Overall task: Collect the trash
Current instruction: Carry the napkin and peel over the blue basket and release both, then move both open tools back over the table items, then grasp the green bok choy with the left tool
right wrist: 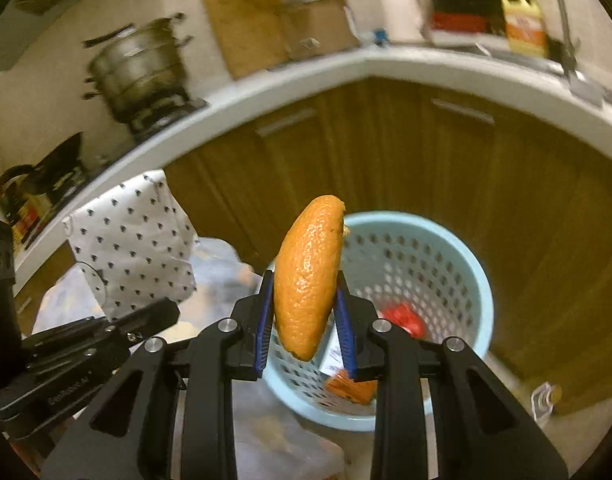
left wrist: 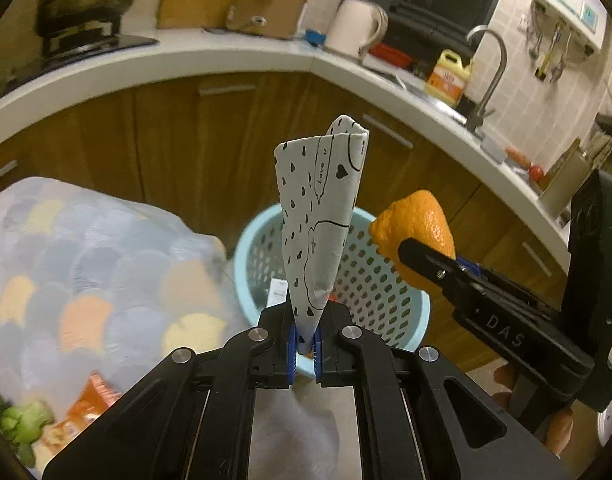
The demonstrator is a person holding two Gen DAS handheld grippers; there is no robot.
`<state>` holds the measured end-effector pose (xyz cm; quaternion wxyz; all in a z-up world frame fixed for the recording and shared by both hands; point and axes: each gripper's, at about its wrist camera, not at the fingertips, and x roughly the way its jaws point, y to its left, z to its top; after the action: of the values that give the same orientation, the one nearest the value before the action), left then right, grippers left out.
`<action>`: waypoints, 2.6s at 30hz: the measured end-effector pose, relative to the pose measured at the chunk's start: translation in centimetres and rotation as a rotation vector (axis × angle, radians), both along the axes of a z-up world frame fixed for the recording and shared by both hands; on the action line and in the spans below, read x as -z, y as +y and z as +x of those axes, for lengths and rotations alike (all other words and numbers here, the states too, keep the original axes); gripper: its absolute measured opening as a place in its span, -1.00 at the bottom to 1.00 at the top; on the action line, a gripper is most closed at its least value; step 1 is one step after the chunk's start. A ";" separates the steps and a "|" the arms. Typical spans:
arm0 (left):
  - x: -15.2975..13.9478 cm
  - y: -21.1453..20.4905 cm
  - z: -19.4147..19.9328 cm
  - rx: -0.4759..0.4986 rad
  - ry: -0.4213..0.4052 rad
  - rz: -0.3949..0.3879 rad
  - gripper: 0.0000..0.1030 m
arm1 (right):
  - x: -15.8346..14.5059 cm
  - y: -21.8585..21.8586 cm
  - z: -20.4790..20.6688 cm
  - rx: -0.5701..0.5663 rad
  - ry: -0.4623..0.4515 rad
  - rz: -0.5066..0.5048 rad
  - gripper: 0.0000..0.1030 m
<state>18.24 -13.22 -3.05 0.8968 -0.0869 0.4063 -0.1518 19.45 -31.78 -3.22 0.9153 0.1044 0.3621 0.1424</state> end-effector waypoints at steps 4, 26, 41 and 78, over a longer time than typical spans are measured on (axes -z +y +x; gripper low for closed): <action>1.8 -2.0 2.0 0.016 0.049 0.029 -0.85 | 2.0 -0.9 1.5 0.033 0.062 -0.046 -0.48; 0.7 -0.5 0.5 -0.035 0.018 -0.015 -0.15 | 1.6 -1.5 0.7 0.036 0.078 0.005 -0.16; -4.0 10.5 -7.8 -0.164 -0.121 -0.013 0.00 | -2.1 9.8 -5.2 -0.214 -0.034 -0.013 -0.16; 3.4 21.5 -12.8 -0.135 -0.027 0.315 0.20 | 3.8 19.2 -7.7 -0.234 0.013 -0.086 0.17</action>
<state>5.44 8.29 -6.44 0.9130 0.0297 0.4060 -0.0268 11.78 -12.61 -7.03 0.8936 0.0229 0.3834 0.2322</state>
